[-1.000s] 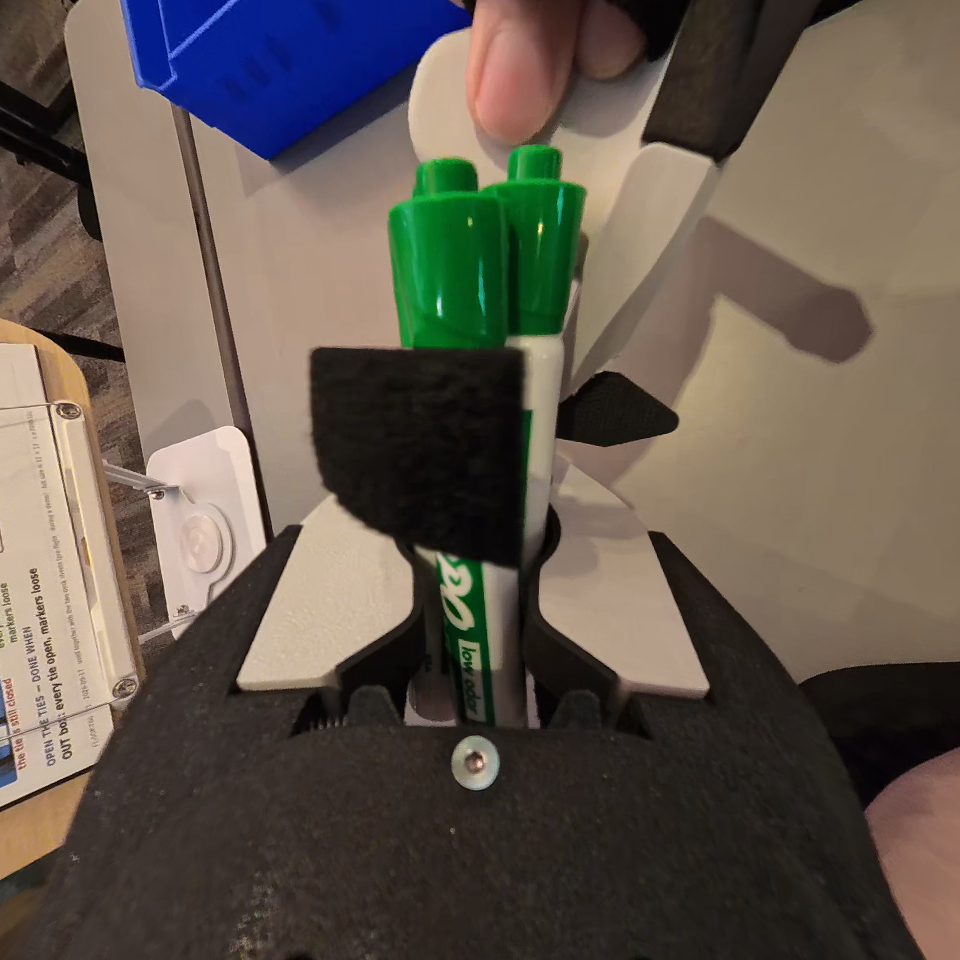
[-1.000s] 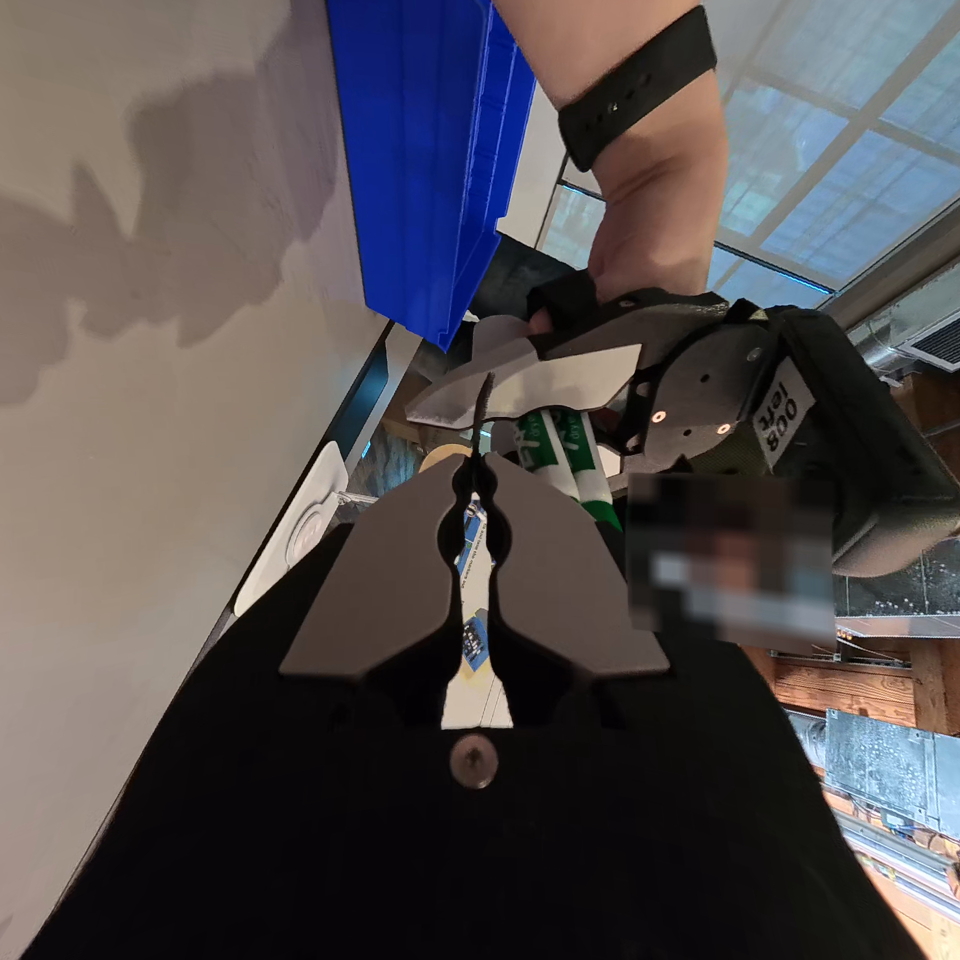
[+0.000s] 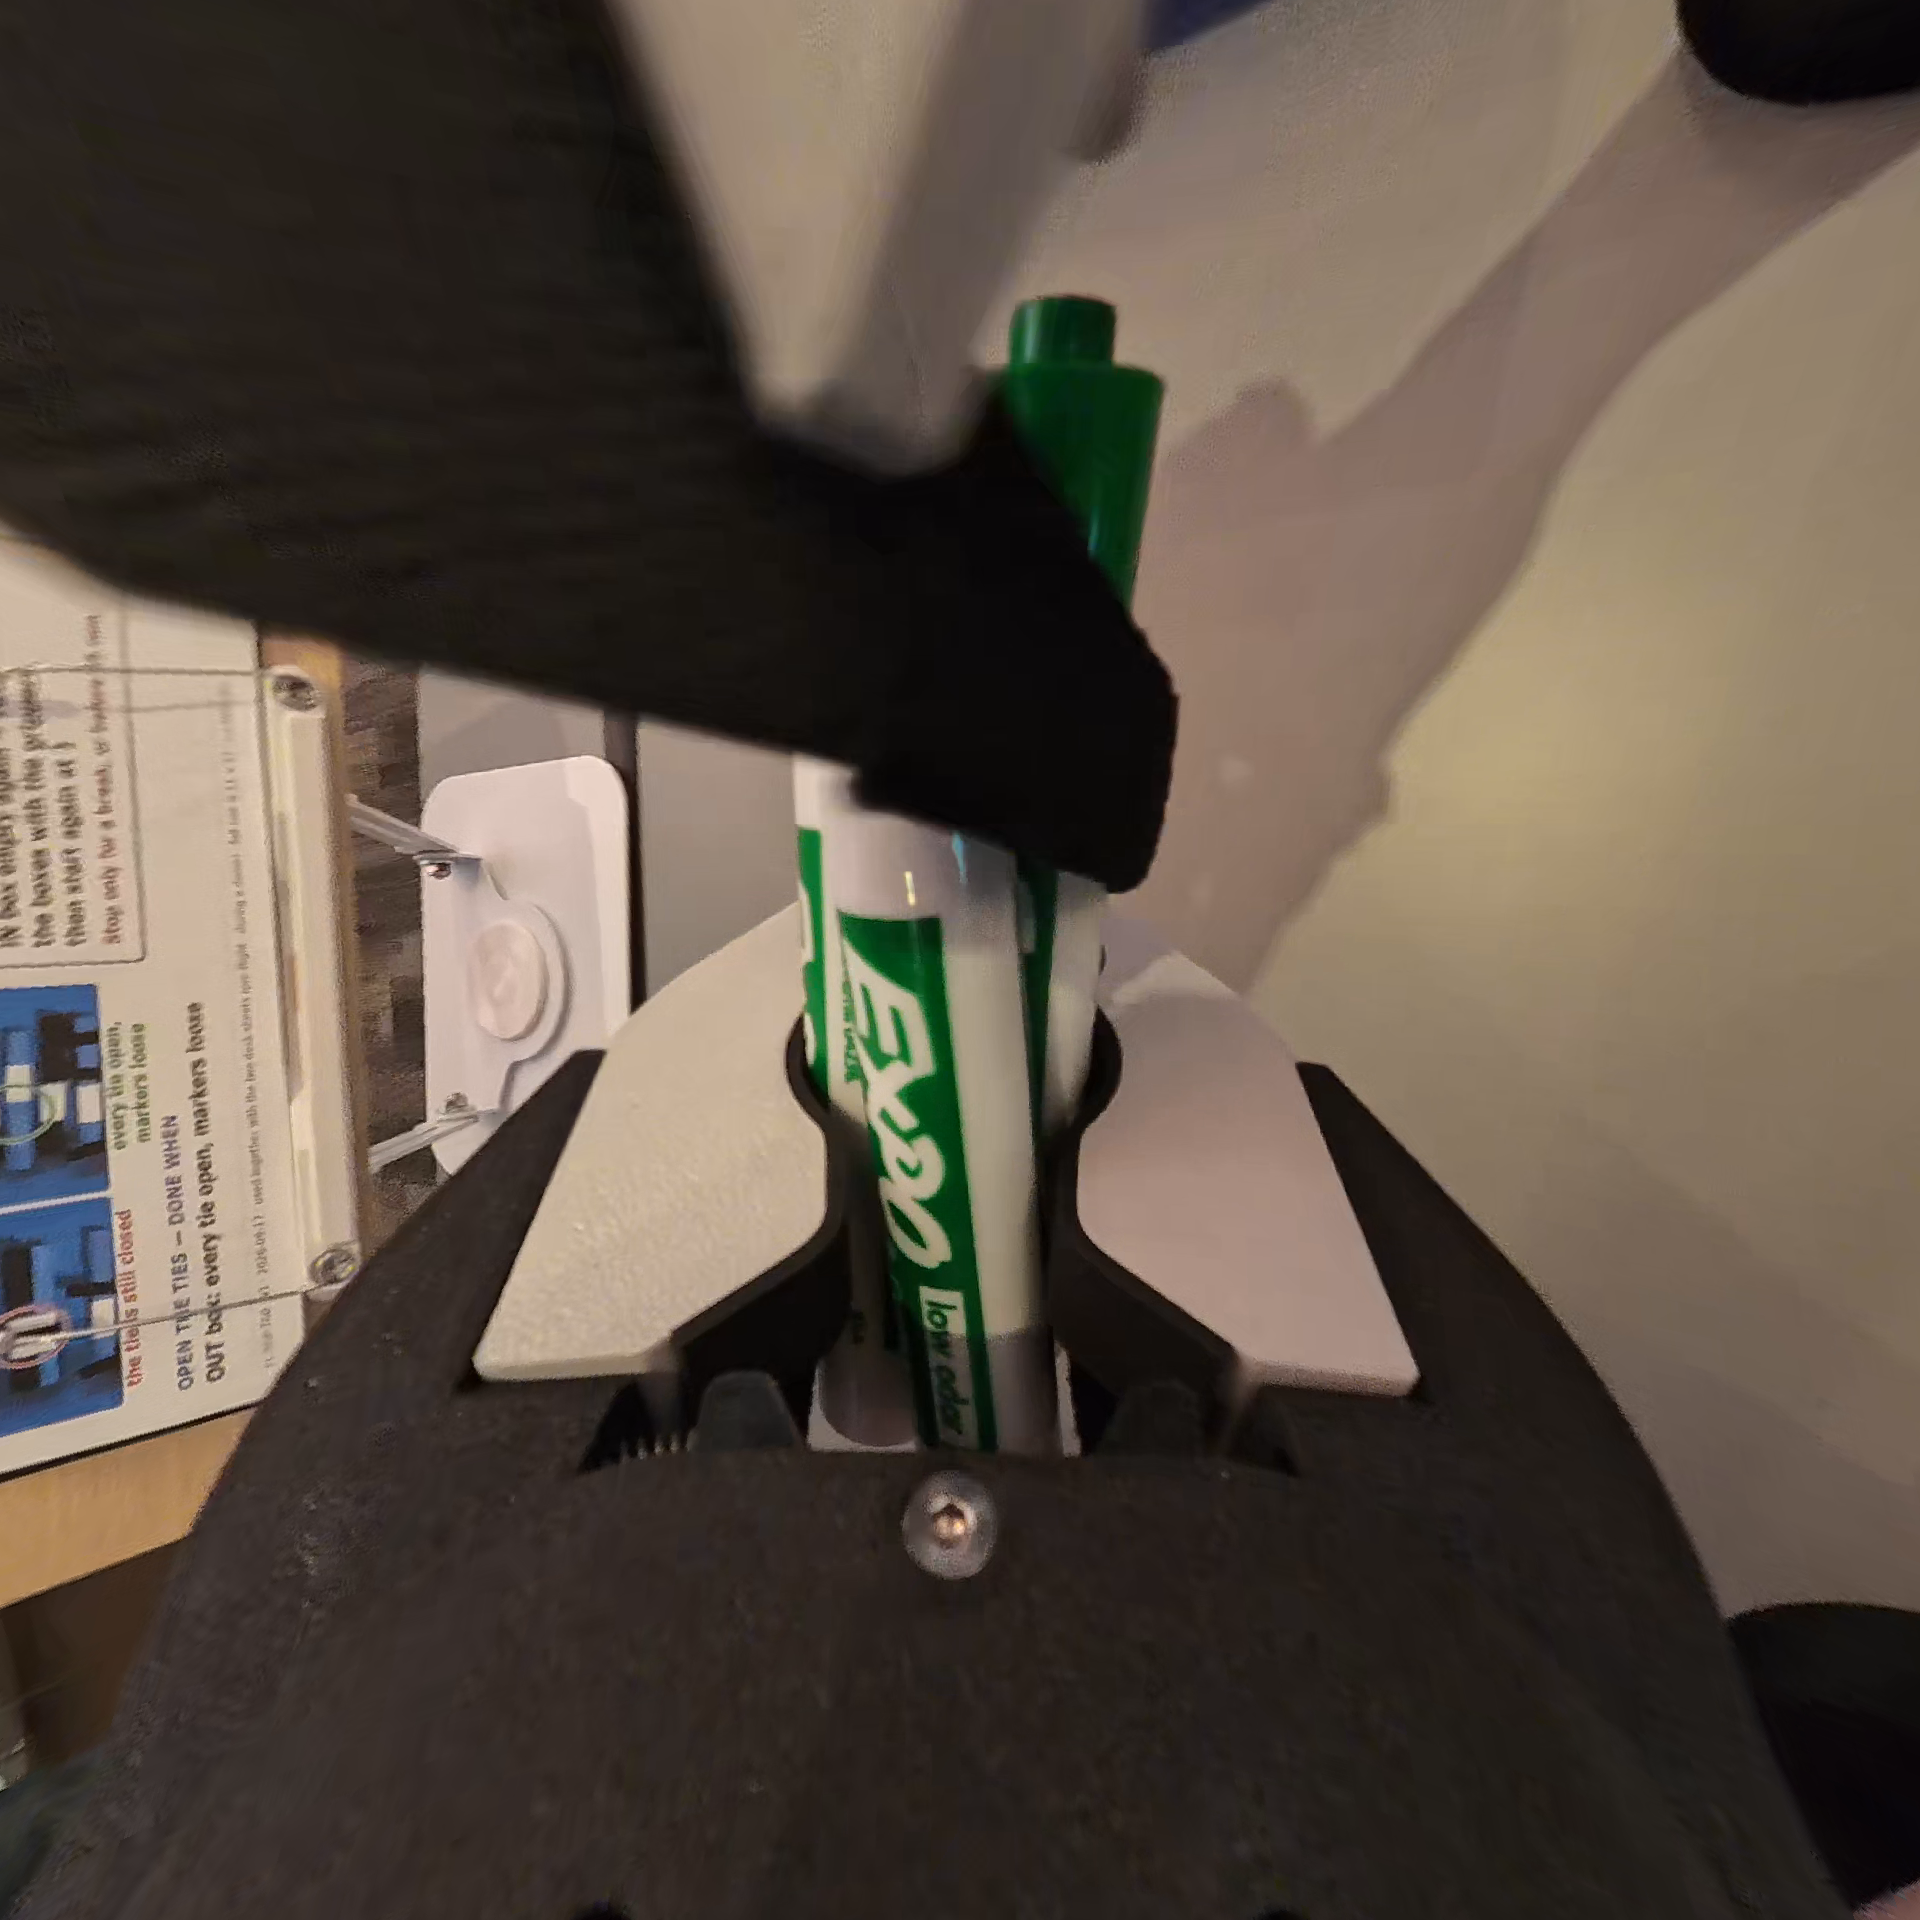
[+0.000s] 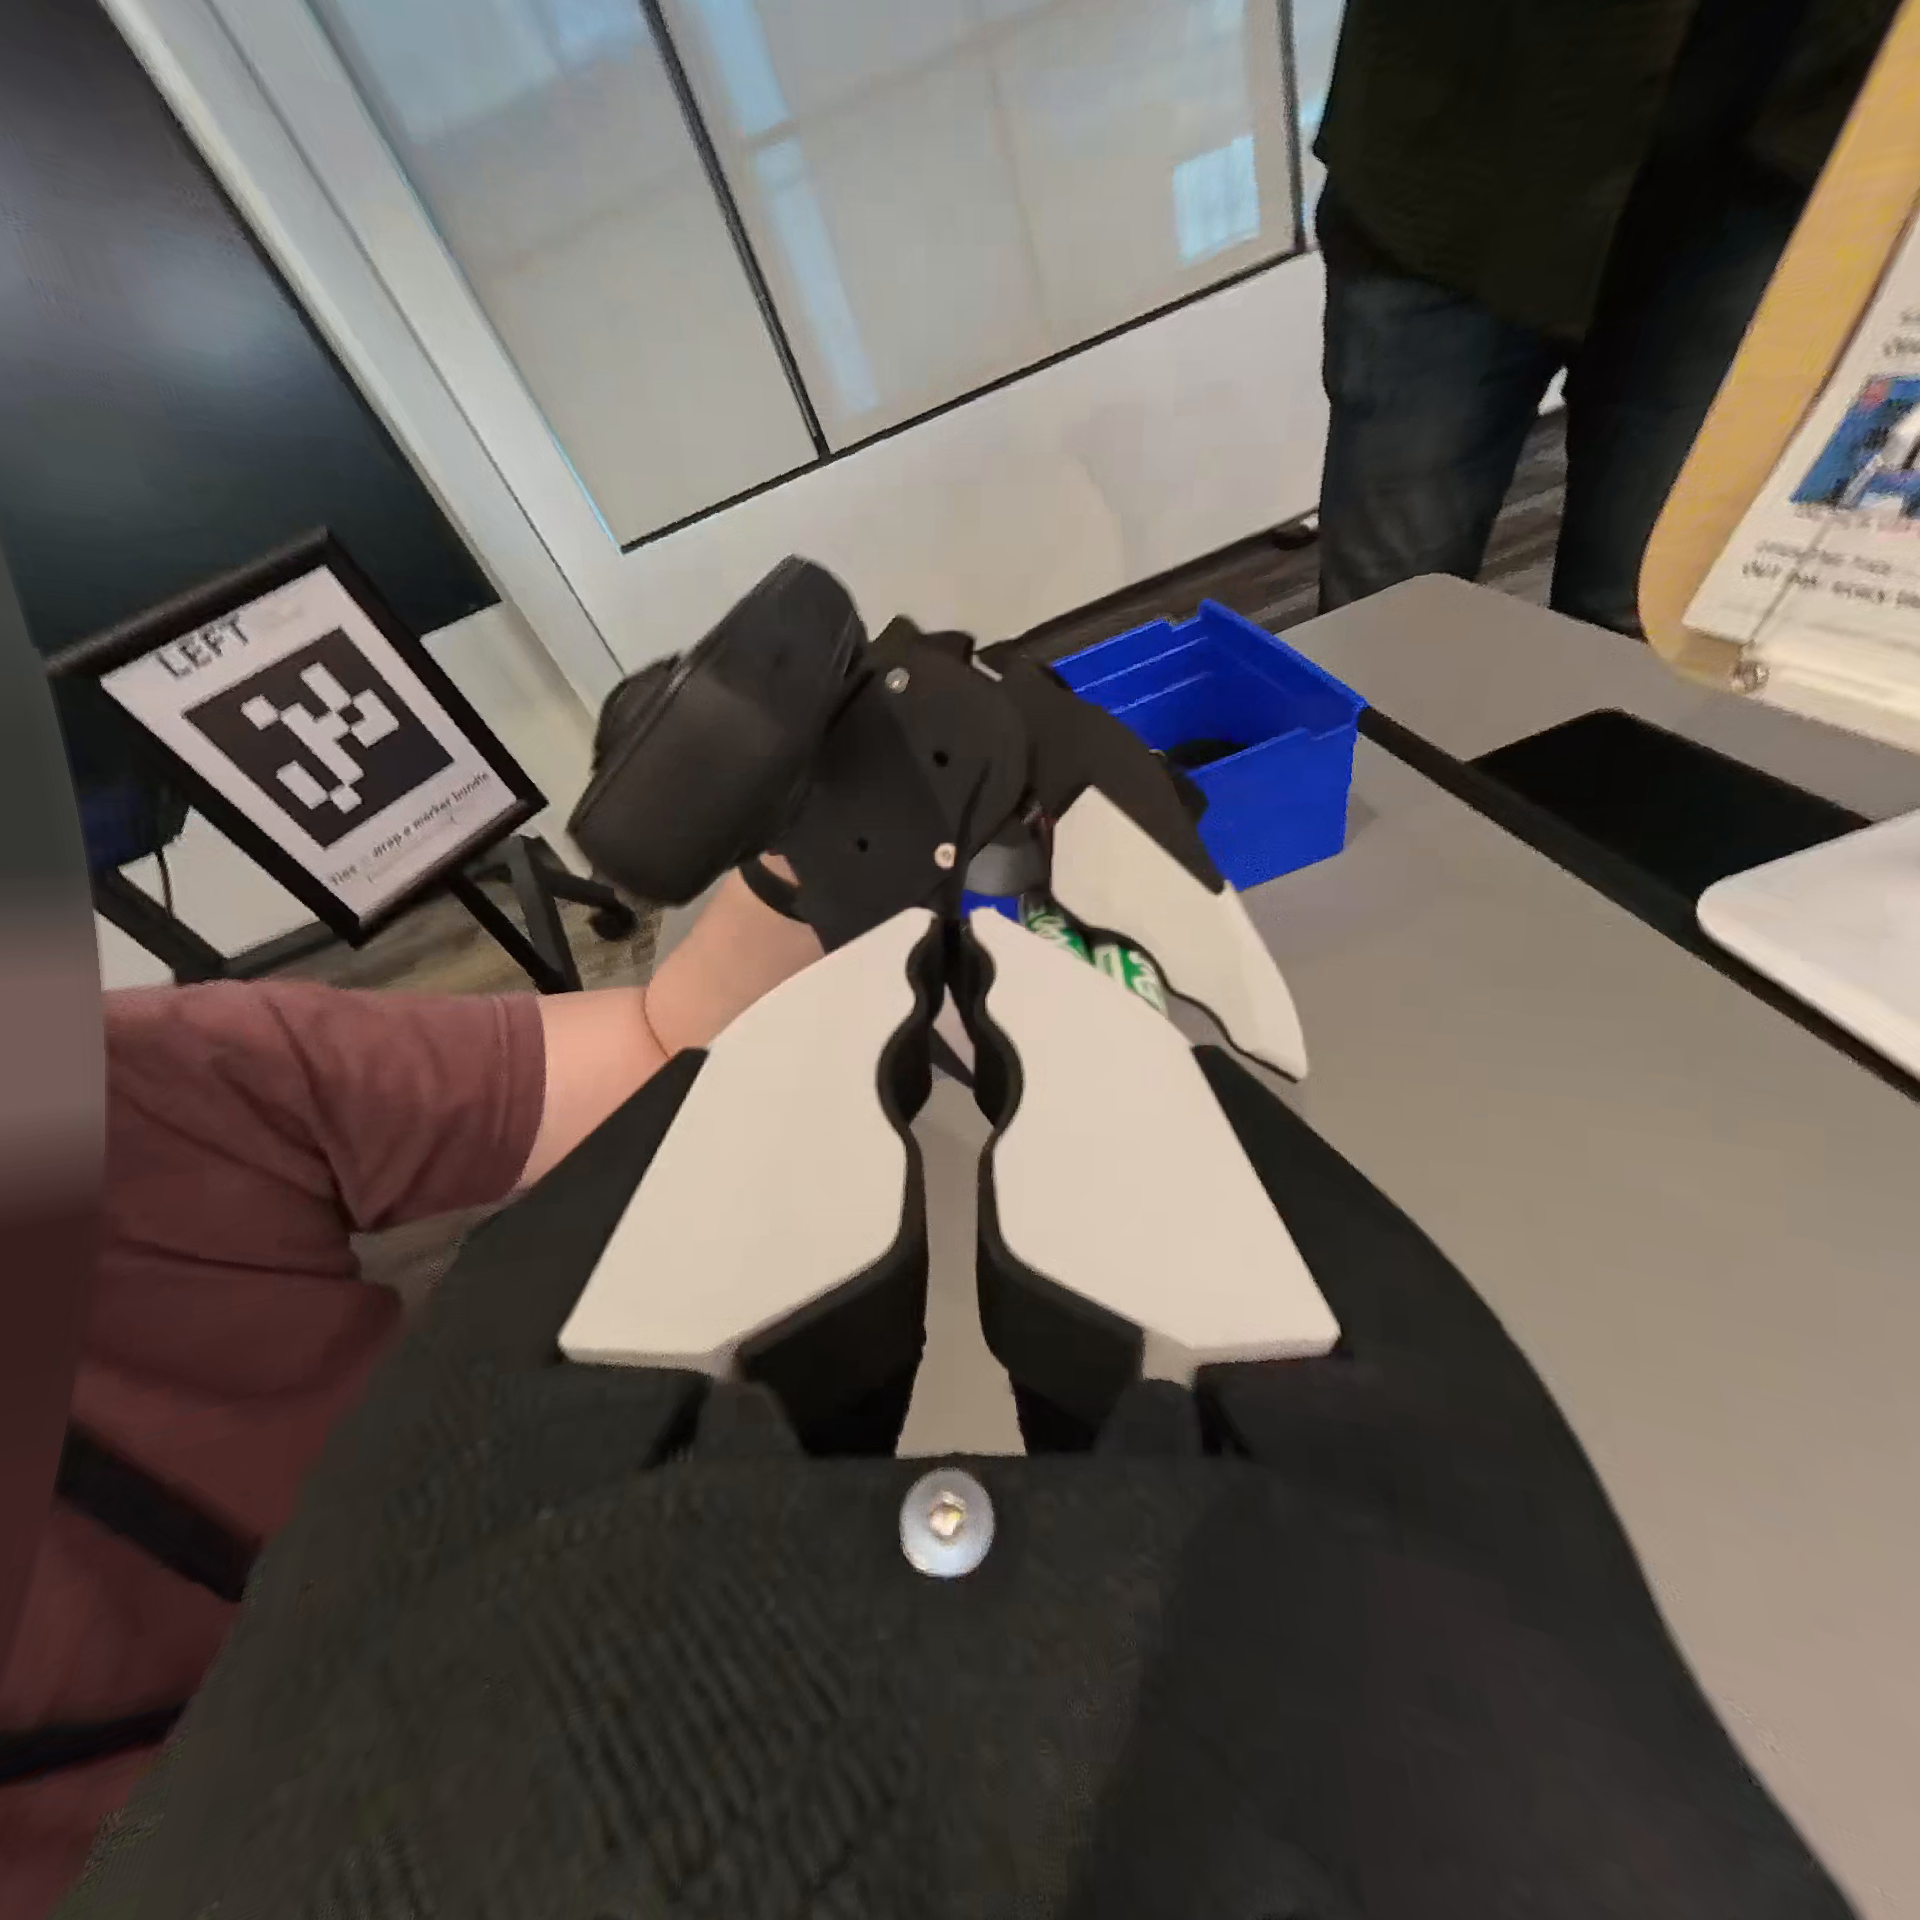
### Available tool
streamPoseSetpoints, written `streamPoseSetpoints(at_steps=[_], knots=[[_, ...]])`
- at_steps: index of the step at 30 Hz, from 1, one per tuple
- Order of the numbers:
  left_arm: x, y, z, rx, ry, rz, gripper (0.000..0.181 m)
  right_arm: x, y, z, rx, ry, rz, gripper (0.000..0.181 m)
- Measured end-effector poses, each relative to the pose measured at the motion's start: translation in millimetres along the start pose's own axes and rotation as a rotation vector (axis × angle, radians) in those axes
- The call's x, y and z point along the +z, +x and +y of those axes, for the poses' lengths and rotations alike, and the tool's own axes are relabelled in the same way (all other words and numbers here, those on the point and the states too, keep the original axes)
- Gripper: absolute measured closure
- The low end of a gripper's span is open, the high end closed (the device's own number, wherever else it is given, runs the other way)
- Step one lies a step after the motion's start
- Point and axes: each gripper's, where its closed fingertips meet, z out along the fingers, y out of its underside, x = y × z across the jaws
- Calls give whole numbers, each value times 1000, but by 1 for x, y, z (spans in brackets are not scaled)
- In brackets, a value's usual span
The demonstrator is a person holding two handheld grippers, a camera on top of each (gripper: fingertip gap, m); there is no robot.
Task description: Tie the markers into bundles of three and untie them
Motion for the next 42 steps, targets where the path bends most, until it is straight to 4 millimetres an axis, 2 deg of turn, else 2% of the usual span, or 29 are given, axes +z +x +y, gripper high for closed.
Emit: streamPoseSetpoints(at_steps=[4, 8, 15, 18, 23, 28, 33, 42], knots=[[10, 16, 1, 74, -44, 56, 140, 2, 5, 11, 244, -43, -83, 178], [19, 37, 1, 108, -59, 163, 139, 5, 34, 25, 406, -46, -74, 178], [34, 51, 31, 59, -164, 306, 139, 19, 65, 51, 616, -31, -101, 178], [39, 51, 34, 40, -165, 331, 139, 23, 71, 57, 710, -3, -153, 177], [39, 53, 32, 32, -139, 352, 139, 28, 73, 69, 717, -50, -168, 172], [33, 52, 28, 24, -108, 354, 139, 26, 71, 63, 683, -33, -167, 166], [30, 57, 22, 22, -75, 388, 139, 24, 79, 65, 677, -31, -129, 165], [23, 53, 20, 28, -50, 363, 139, 26, 72, 67, 628, -71, -126, 155]])
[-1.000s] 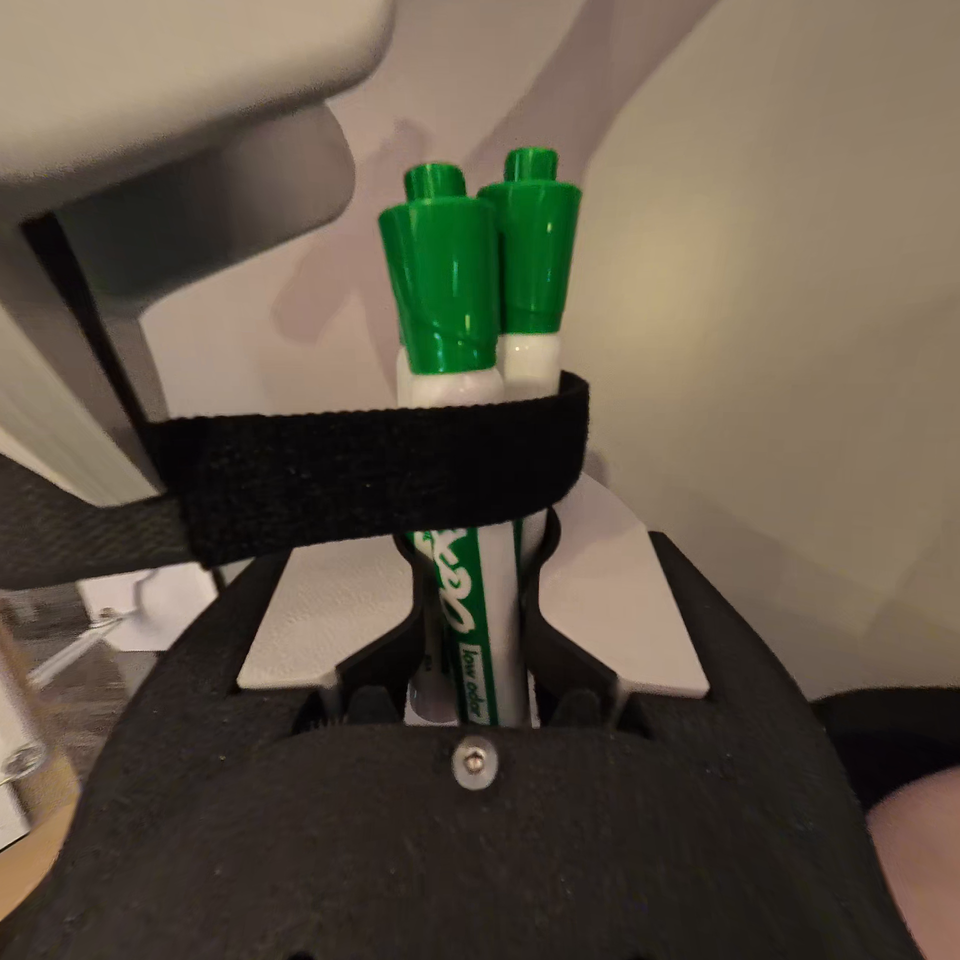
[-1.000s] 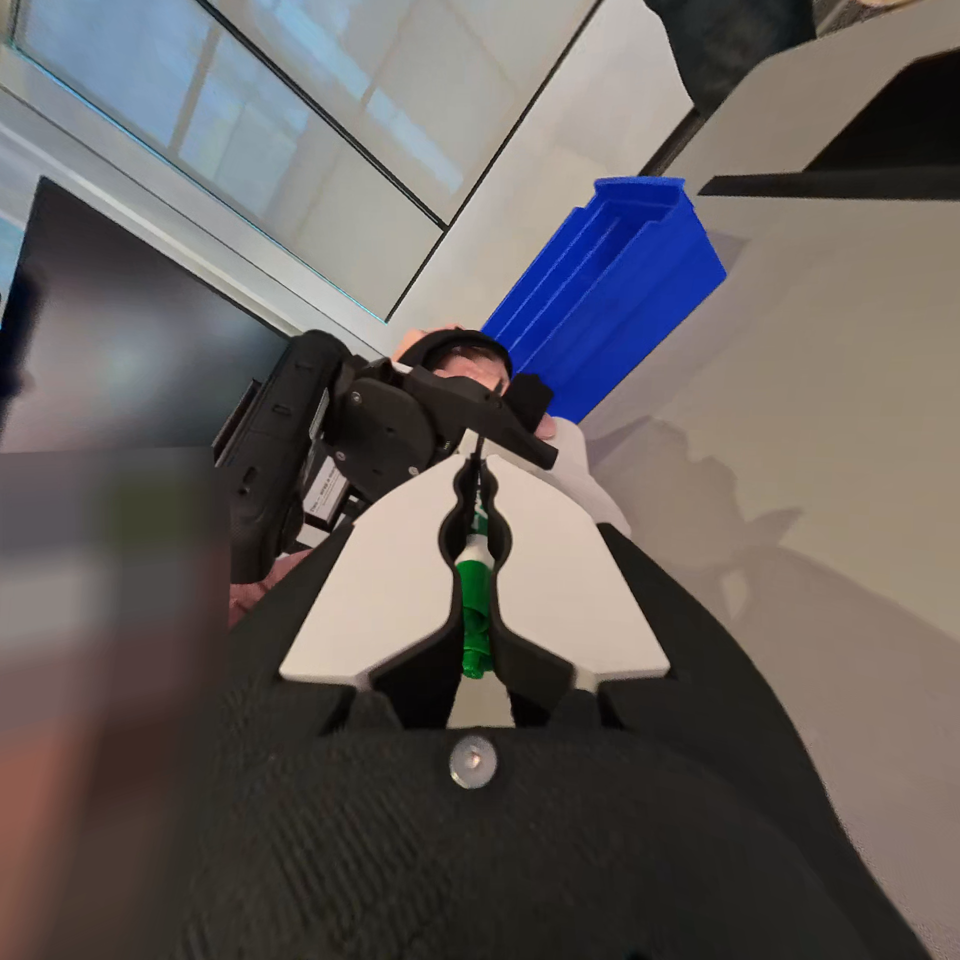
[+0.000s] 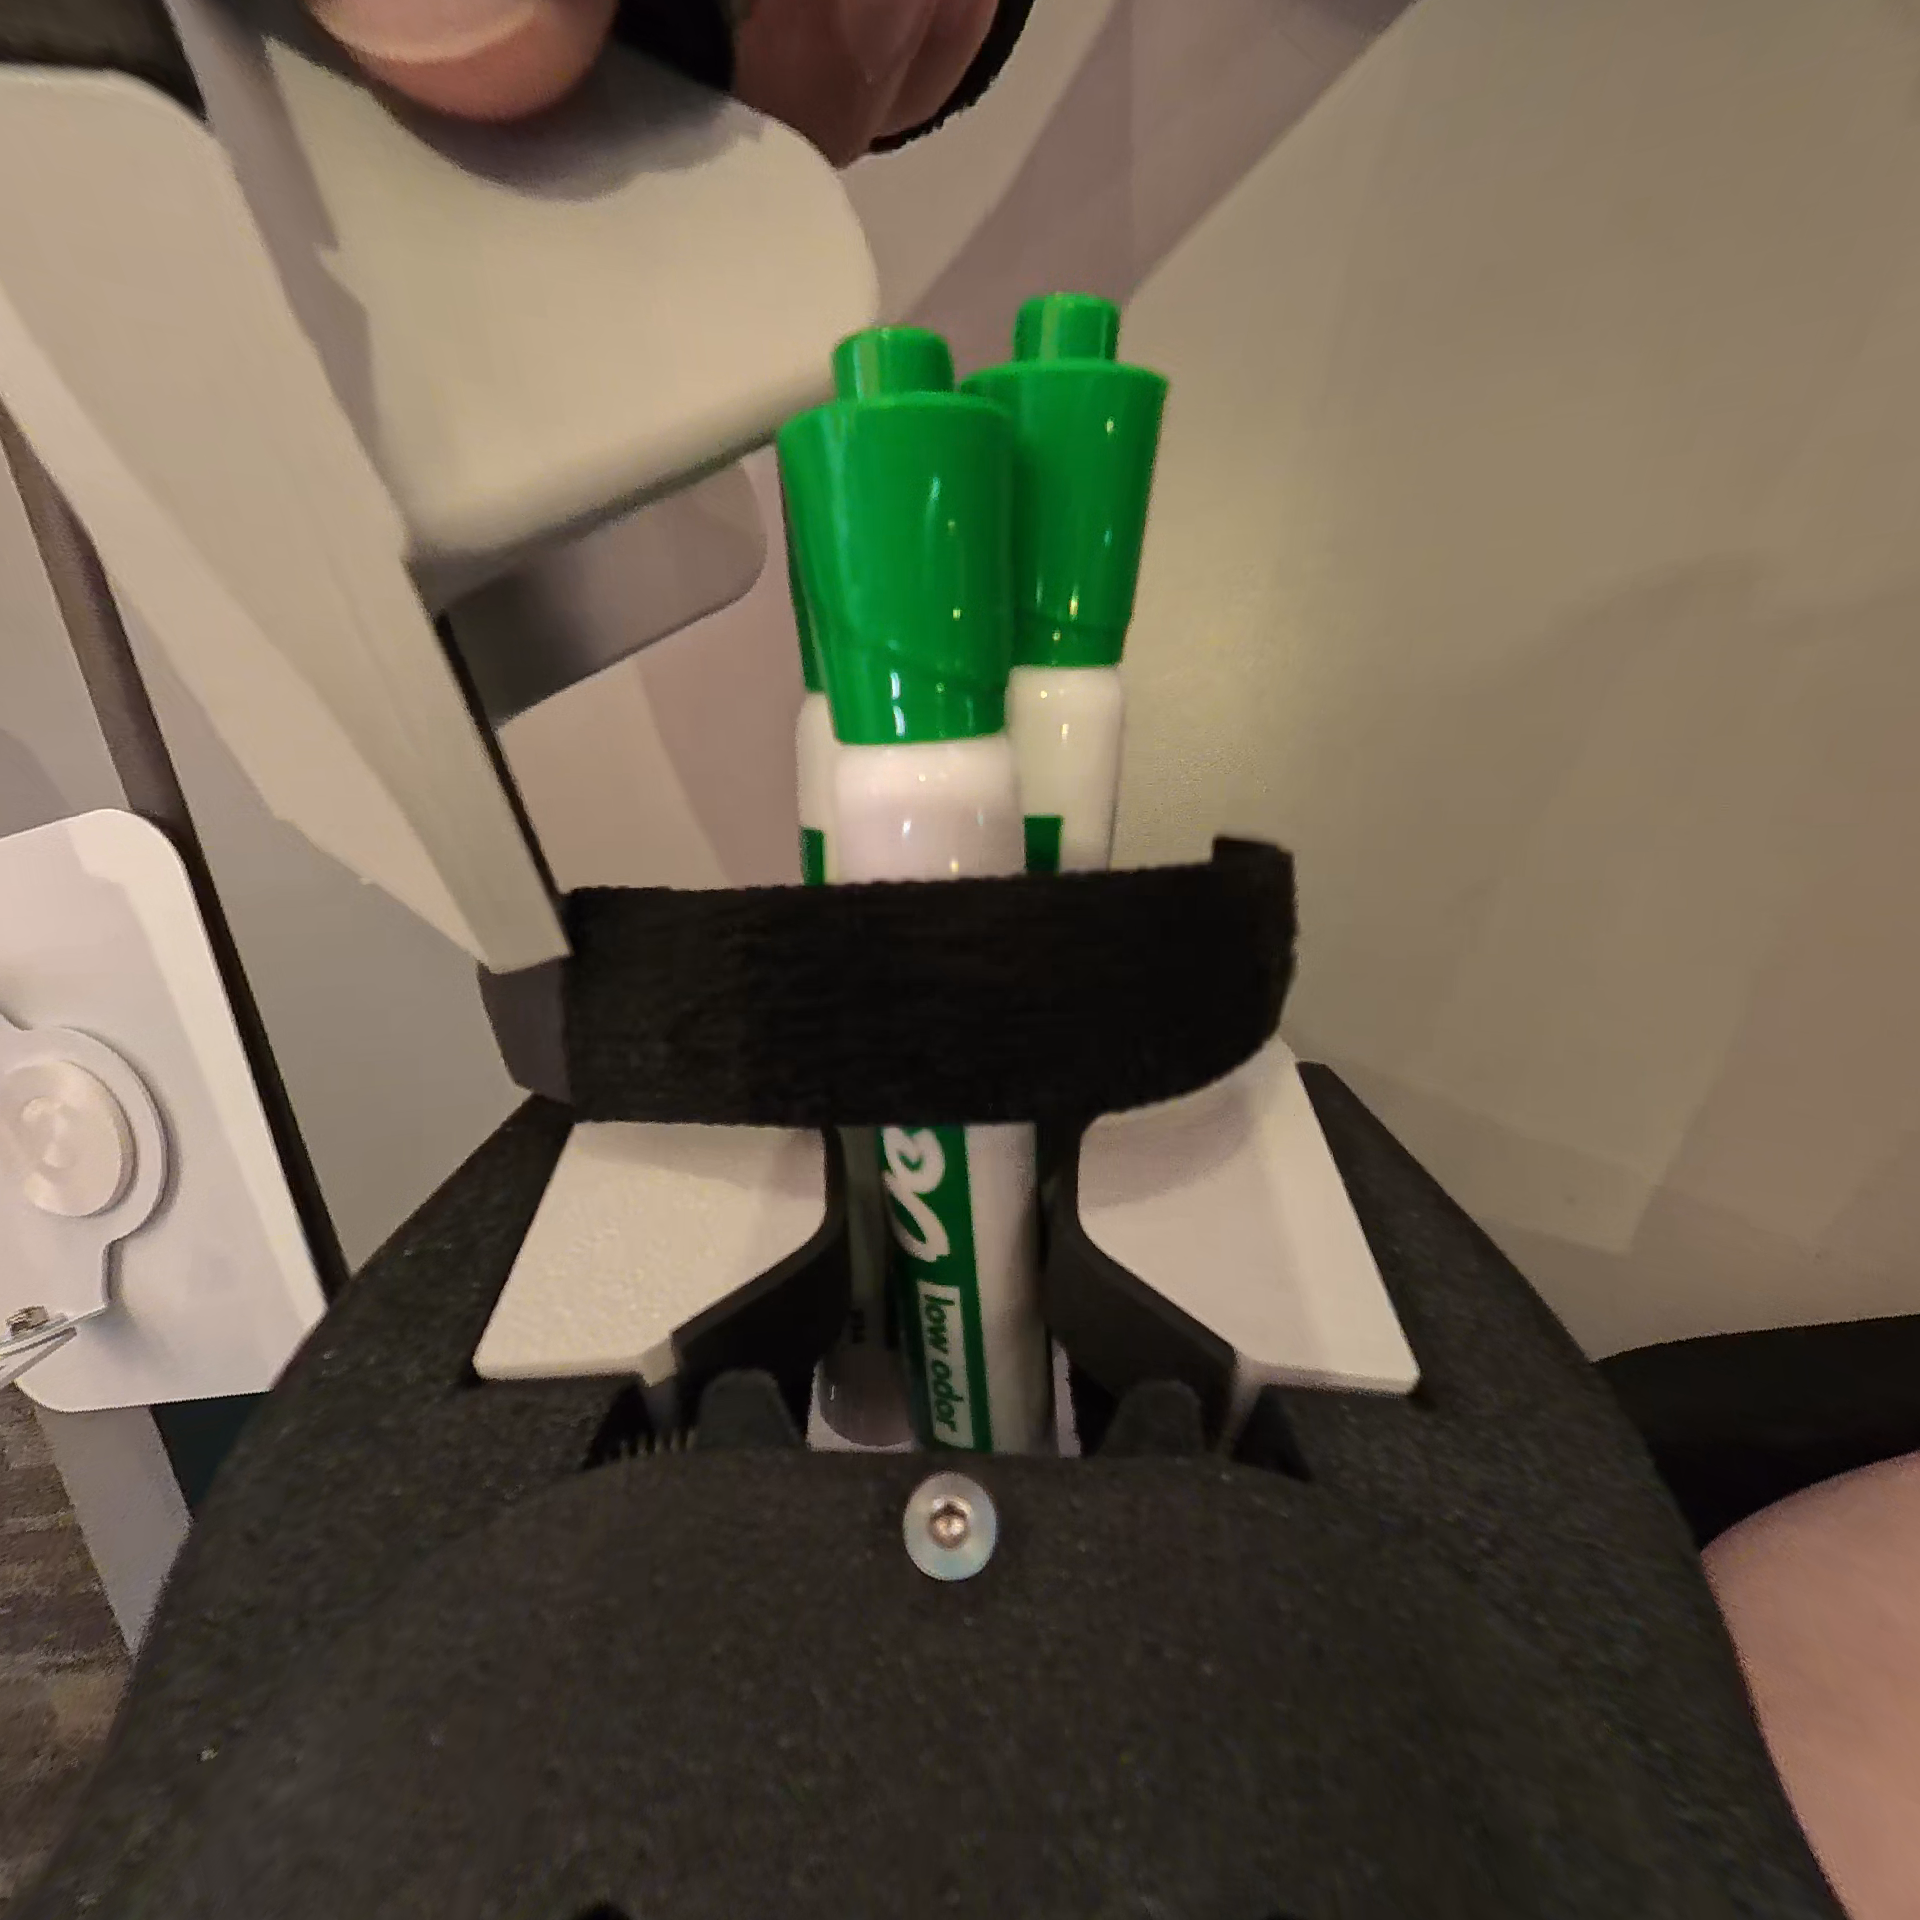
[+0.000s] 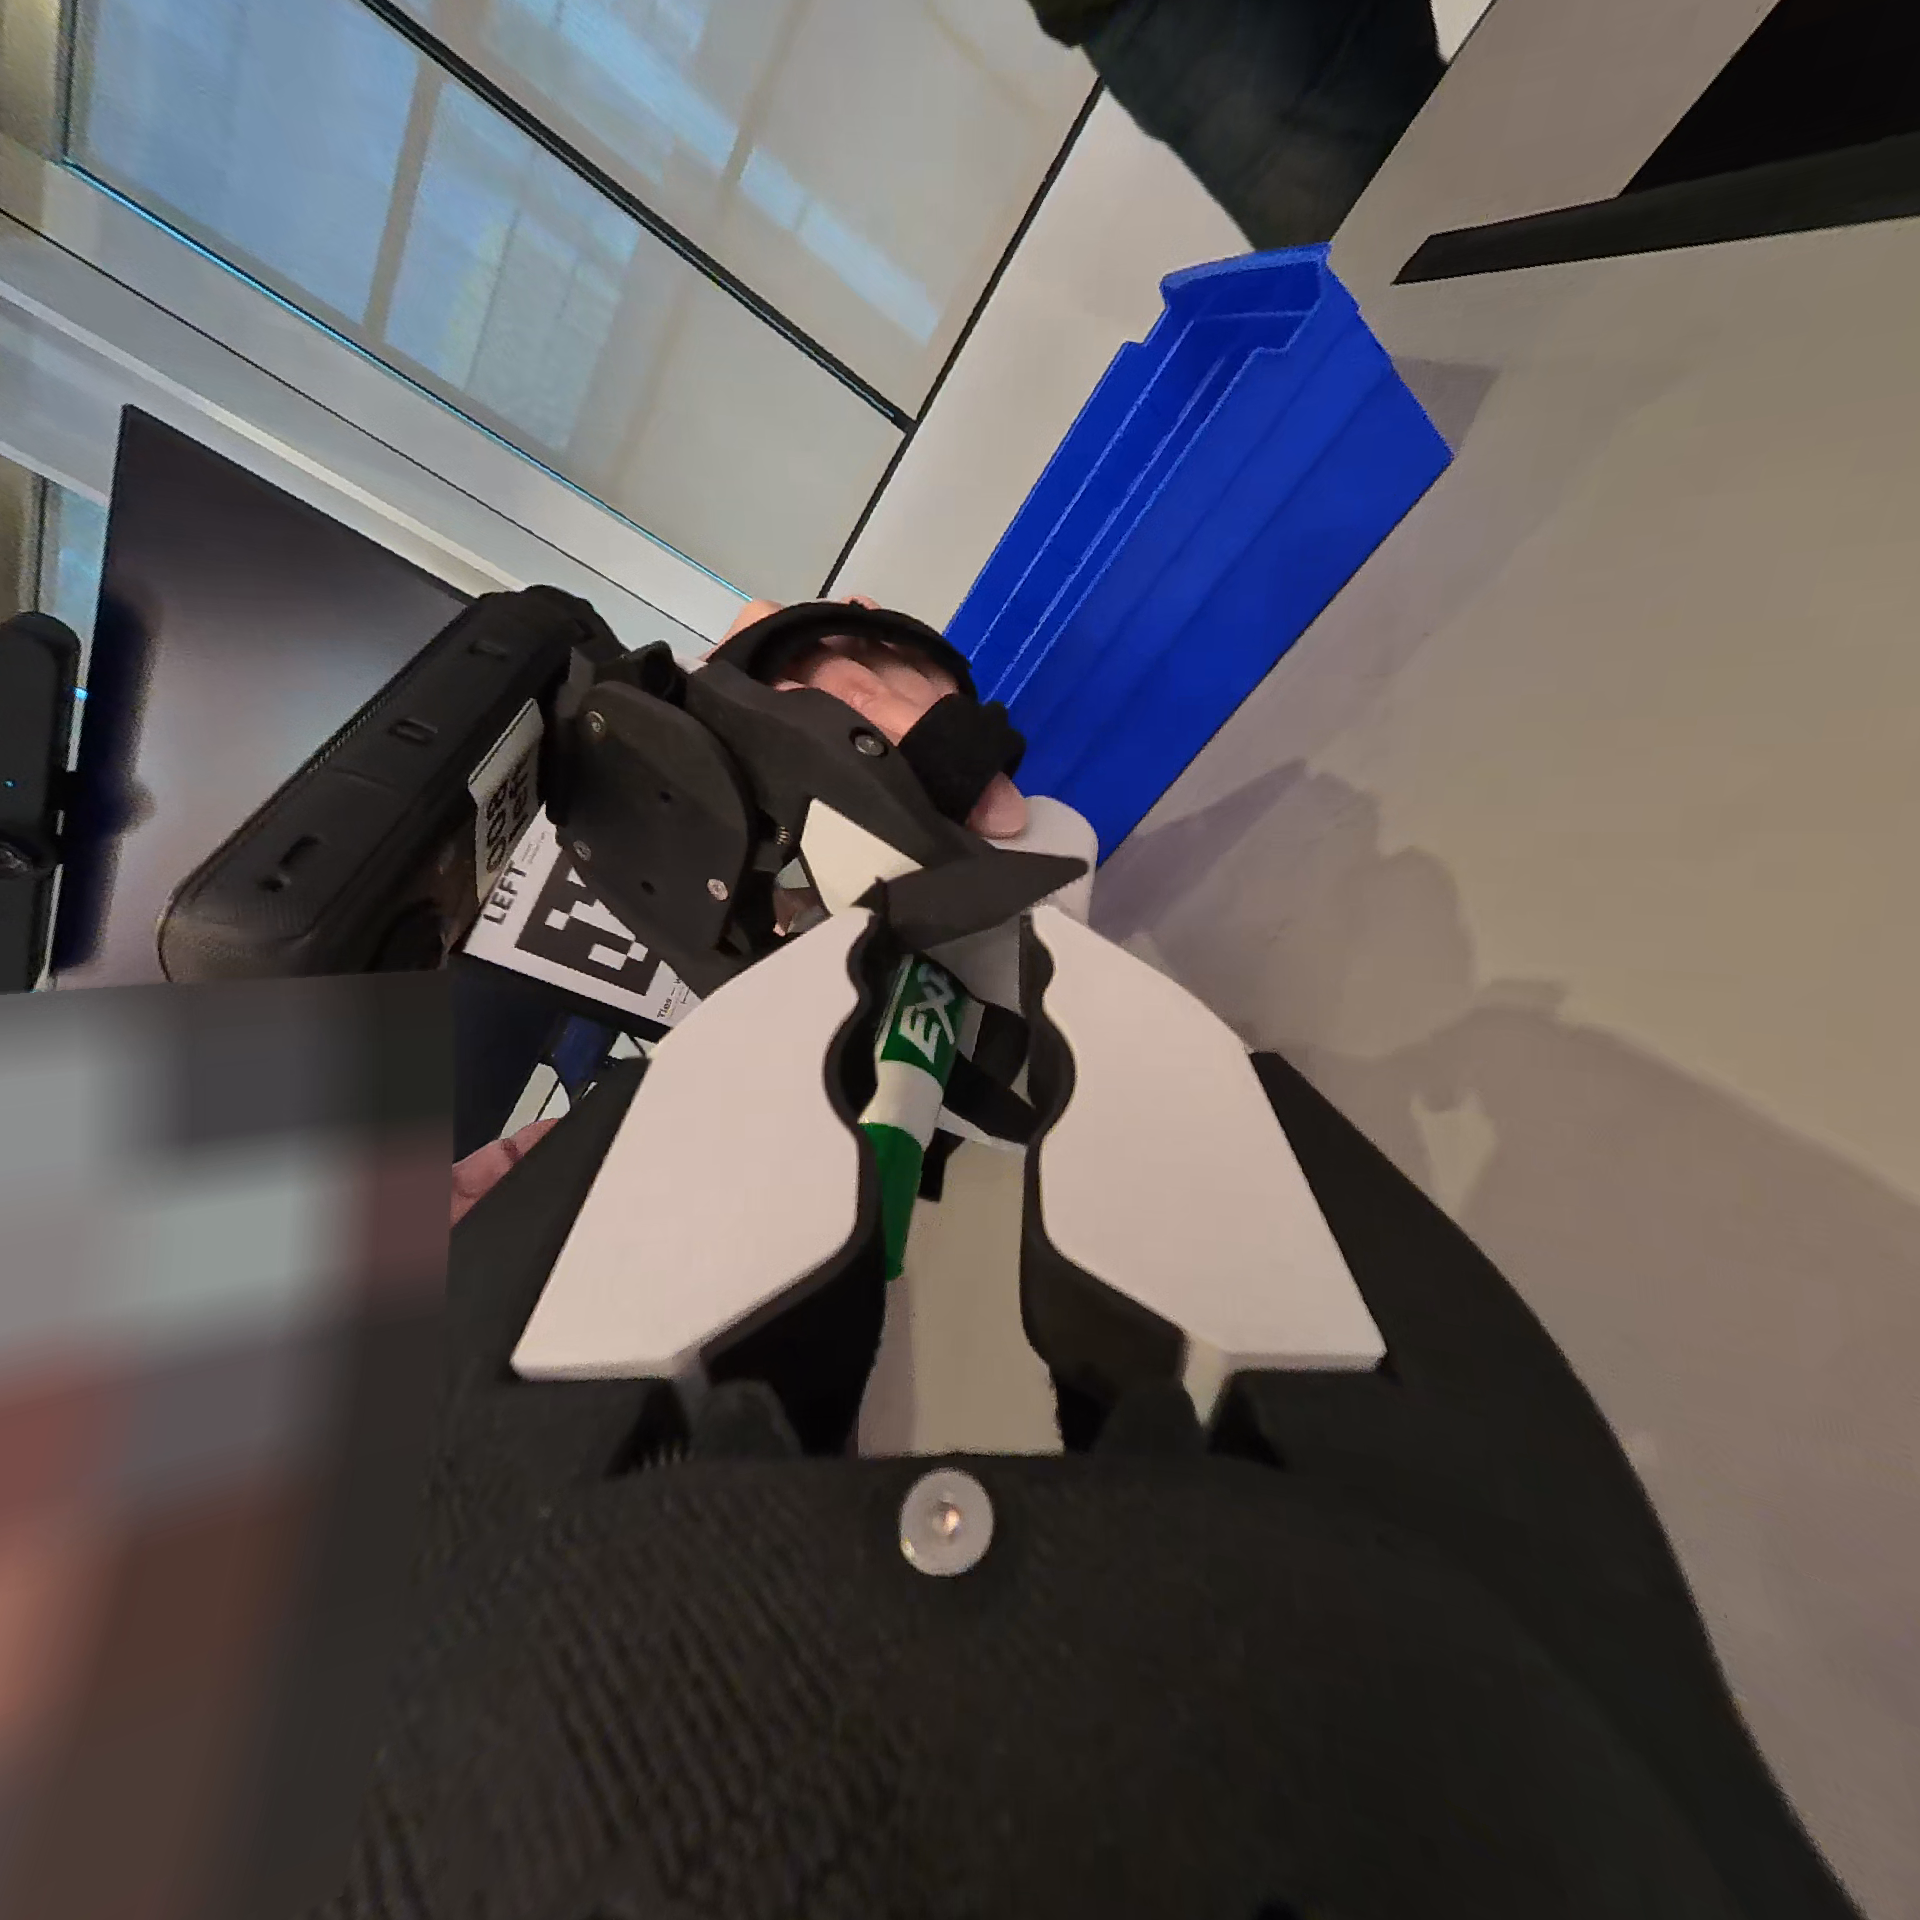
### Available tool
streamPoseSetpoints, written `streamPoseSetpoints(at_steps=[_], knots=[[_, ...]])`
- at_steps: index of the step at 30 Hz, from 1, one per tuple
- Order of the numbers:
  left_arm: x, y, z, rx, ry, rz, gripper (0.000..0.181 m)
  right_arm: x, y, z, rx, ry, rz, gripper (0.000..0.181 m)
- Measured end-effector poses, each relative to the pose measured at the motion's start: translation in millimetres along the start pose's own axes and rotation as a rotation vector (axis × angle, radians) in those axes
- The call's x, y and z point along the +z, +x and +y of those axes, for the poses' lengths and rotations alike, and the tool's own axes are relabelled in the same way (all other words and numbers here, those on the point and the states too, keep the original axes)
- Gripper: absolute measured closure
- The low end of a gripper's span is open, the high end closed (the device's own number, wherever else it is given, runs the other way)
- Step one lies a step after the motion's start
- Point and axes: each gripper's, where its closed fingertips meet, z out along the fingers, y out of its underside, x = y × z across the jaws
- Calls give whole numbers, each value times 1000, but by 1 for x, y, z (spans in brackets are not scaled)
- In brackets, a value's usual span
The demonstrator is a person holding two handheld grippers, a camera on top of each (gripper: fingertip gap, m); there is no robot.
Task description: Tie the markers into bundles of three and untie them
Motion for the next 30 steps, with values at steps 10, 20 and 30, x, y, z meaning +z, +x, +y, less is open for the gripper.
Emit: streamPoseSetpoints(at_steps=[10, 20, 30], knots=[[-8, 1, -3, 12, 25, -14, 139, -2, -8, 0, 4, -15, -36, 147], [-12, 5, -2, 3, 36, 7, 139, -5, -8, 2, -116, -59, 57, 142], [-43, -18, 29, -114, 15, -132, 139, -25, -36, 1, -709, -55, 151, 164]])
